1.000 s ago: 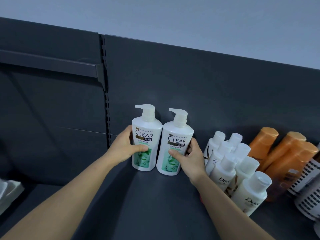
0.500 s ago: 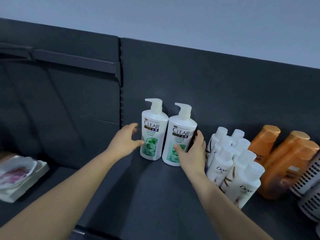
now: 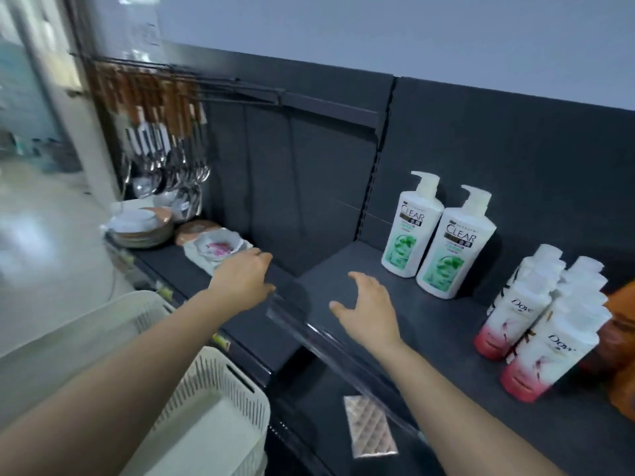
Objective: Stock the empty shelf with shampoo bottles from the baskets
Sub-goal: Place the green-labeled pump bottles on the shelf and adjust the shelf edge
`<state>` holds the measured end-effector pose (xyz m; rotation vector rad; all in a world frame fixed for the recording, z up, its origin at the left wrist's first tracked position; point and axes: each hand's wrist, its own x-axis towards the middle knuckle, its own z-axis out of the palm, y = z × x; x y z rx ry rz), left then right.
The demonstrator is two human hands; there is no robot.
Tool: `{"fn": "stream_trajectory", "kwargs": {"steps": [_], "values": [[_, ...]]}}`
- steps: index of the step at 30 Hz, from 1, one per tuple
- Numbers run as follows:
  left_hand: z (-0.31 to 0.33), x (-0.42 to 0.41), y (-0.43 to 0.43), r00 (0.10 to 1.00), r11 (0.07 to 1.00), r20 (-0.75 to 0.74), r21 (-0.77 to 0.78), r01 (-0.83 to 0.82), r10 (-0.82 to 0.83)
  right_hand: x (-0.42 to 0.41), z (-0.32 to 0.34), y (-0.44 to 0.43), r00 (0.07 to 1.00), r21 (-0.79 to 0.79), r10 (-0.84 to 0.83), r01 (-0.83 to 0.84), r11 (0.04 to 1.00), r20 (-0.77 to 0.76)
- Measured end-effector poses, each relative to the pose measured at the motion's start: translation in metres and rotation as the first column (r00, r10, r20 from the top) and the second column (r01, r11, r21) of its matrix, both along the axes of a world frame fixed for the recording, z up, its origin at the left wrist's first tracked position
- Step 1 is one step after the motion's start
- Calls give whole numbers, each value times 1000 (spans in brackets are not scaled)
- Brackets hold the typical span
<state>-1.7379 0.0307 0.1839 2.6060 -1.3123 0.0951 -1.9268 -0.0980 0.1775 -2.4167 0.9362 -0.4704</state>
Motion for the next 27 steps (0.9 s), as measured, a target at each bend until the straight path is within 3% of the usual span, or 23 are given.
{"fn": "stream_trajectory", "kwargs": {"steps": [11, 19, 27], "values": [[-43, 28, 210, 950, 921, 34, 236, -311, 312, 77, -43, 154, 907, 33, 367, -368, 929, -209], [-78, 71, 311, 937, 880, 33, 333, -339, 348, 142, -75, 251, 846, 96, 424, -416, 904, -322], [-112, 113, 350, 932, 886, -64, 340, -317, 358, 193, -102, 297, 824, 146, 452, -428, 892, -341]]}}
